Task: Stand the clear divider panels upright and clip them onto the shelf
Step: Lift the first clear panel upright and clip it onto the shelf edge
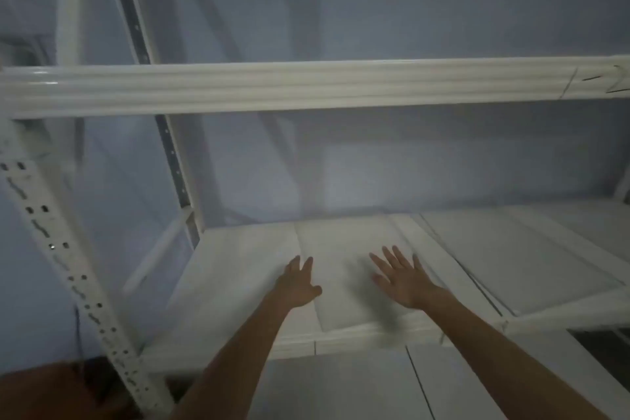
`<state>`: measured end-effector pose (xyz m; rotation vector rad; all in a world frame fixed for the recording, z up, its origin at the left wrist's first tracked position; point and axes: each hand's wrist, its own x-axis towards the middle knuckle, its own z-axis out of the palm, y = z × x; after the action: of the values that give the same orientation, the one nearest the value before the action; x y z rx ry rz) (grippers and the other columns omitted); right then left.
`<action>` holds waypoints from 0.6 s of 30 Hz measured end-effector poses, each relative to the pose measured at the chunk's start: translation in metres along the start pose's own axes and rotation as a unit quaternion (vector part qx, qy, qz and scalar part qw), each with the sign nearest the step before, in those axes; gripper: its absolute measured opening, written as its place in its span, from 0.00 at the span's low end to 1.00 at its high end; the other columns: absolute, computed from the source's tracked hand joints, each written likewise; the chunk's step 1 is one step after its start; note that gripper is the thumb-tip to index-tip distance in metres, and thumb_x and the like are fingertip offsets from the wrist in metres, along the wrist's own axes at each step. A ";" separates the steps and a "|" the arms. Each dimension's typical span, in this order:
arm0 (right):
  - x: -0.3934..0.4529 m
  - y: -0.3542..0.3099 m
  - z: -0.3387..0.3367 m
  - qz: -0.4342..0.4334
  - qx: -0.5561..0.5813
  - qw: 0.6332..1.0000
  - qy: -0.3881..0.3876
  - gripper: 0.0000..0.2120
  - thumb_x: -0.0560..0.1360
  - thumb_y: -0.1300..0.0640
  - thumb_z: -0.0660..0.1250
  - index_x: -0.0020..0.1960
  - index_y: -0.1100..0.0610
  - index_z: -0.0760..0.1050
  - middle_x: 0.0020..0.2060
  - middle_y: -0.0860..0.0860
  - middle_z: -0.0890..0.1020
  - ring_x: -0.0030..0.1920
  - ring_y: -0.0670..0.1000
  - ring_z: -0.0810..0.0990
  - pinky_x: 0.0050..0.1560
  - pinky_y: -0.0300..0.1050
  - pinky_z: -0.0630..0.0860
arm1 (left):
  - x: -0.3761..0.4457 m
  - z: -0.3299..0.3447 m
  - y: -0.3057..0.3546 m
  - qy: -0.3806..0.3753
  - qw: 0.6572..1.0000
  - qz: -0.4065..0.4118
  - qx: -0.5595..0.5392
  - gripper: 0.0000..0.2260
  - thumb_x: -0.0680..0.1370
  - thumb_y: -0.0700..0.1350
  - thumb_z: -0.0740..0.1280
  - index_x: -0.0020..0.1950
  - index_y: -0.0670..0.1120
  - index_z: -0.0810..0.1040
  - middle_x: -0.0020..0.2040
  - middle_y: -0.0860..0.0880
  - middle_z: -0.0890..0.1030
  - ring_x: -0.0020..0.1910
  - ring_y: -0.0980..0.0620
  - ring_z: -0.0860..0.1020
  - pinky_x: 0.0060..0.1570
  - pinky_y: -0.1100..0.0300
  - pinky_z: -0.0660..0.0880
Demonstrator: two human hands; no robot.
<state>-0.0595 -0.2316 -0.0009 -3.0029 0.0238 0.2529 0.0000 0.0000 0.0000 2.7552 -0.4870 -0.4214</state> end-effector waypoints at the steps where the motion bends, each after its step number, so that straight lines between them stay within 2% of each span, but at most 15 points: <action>1: 0.005 0.006 0.003 0.003 0.019 1.000 -0.014 0.62 0.48 0.22 0.17 0.78 0.47 0.40 0.79 0.52 0.41 0.78 0.54 0.37 0.75 0.59 0.37 | 0.007 0.002 0.002 0.007 0.999 -0.022 -0.025 0.32 0.79 0.51 0.61 0.76 0.43 0.49 0.76 0.37 0.49 0.75 0.40 0.52 0.73 0.49 0.57; 2: 0.009 0.010 0.002 0.016 0.026 0.999 -0.027 0.60 0.50 0.22 0.19 0.78 0.47 0.39 0.79 0.53 0.41 0.78 0.54 0.37 0.75 0.59 0.37 | 0.015 0.002 0.003 0.018 0.997 -0.051 -0.055 0.30 0.78 0.50 0.62 0.74 0.40 0.52 0.74 0.36 0.54 0.72 0.39 0.58 0.70 0.50 0.62; 4: 0.016 0.016 0.004 0.045 0.031 0.998 -0.034 0.42 0.70 0.27 0.31 0.78 0.49 0.39 0.79 0.53 0.41 0.78 0.54 0.37 0.75 0.60 0.38 | 0.029 0.001 0.004 0.026 0.988 -0.108 -0.110 0.27 0.78 0.48 0.62 0.71 0.37 0.57 0.70 0.36 0.60 0.67 0.38 0.66 0.65 0.52 0.68; 5: 0.021 0.020 0.006 0.052 0.031 0.997 -0.038 0.36 0.76 0.33 0.36 0.78 0.50 0.39 0.79 0.54 0.41 0.78 0.54 0.37 0.76 0.60 0.39 | 0.037 0.002 0.003 0.023 0.982 -0.128 -0.140 0.26 0.77 0.48 0.62 0.70 0.37 0.58 0.69 0.36 0.61 0.66 0.38 0.68 0.63 0.53 0.69; 6: 0.028 0.025 0.008 0.052 0.032 0.997 -0.047 0.36 0.76 0.33 0.35 0.78 0.50 0.39 0.79 0.54 0.41 0.78 0.55 0.37 0.76 0.60 0.39 | 0.044 0.004 0.003 0.019 0.976 -0.142 -0.164 0.25 0.77 0.47 0.63 0.68 0.37 0.59 0.68 0.36 0.63 0.64 0.38 0.70 0.62 0.52 0.71; 8: 0.036 0.031 0.009 0.049 0.019 0.996 -0.074 0.48 0.65 0.25 0.26 0.78 0.50 0.38 0.79 0.54 0.41 0.78 0.55 0.38 0.75 0.59 0.39 | 0.057 0.006 0.001 0.037 0.964 -0.156 -0.211 0.23 0.75 0.46 0.64 0.64 0.36 0.62 0.65 0.36 0.67 0.60 0.38 0.73 0.58 0.50 0.75; 9: 0.042 0.034 0.010 0.050 0.023 0.995 -0.080 0.49 0.64 0.25 0.26 0.78 0.50 0.38 0.79 0.53 0.41 0.78 0.55 0.38 0.75 0.59 0.39 | 0.064 0.008 -0.001 0.045 0.955 -0.164 -0.241 0.22 0.74 0.45 0.65 0.63 0.36 0.63 0.64 0.37 0.69 0.59 0.39 0.74 0.55 0.51 0.76; 11: 0.044 0.035 0.012 0.049 0.034 0.995 -0.082 0.40 0.72 0.30 0.33 0.78 0.51 0.39 0.79 0.53 0.41 0.78 0.54 0.39 0.76 0.57 0.41 | 0.069 0.009 0.001 0.041 0.932 -0.180 -0.312 0.21 0.74 0.42 0.66 0.63 0.37 0.63 0.63 0.38 0.71 0.57 0.40 0.76 0.43 0.53 0.77; 13: 0.046 0.034 0.018 0.042 0.039 0.994 -0.090 0.36 0.76 0.33 0.36 0.78 0.52 0.39 0.79 0.54 0.42 0.78 0.55 0.40 0.76 0.57 0.43 | 0.072 0.008 0.005 0.033 0.895 -0.195 -0.399 0.17 0.74 0.39 0.67 0.58 0.37 0.65 0.59 0.37 0.73 0.50 0.42 0.77 0.34 0.57 0.74; 14: 0.048 0.033 0.022 0.033 0.030 0.994 -0.100 0.37 0.75 0.33 0.36 0.78 0.51 0.40 0.79 0.54 0.42 0.78 0.55 0.40 0.76 0.58 0.43 | 0.073 0.007 0.006 0.029 0.880 -0.202 -0.429 0.16 0.74 0.38 0.67 0.57 0.36 0.66 0.56 0.37 0.74 0.46 0.43 0.76 0.33 0.58 0.73; 16: 0.051 0.034 0.030 0.025 0.026 0.994 -0.100 0.48 0.65 0.25 0.30 0.78 0.51 0.42 0.79 0.55 0.43 0.78 0.56 0.41 0.76 0.59 0.43 | 0.078 0.006 0.003 0.018 0.856 -0.220 -0.467 0.16 0.73 0.38 0.67 0.58 0.35 0.69 0.49 0.39 0.75 0.40 0.45 0.76 0.36 0.58 0.74; 18: 0.051 0.034 0.035 0.022 0.030 0.995 -0.090 0.48 0.66 0.25 0.31 0.78 0.51 0.43 0.79 0.56 0.42 0.78 0.57 0.40 0.76 0.60 0.42 | 0.078 0.001 0.004 0.002 0.827 -0.236 -0.510 0.11 0.72 0.39 0.68 0.51 0.37 0.70 0.42 0.41 0.75 0.35 0.47 0.75 0.38 0.58 0.73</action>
<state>-0.0159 -0.2606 -0.0480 -2.9095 0.0800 0.5177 0.0683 -0.0333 -0.0178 1.7660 0.3784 -0.5663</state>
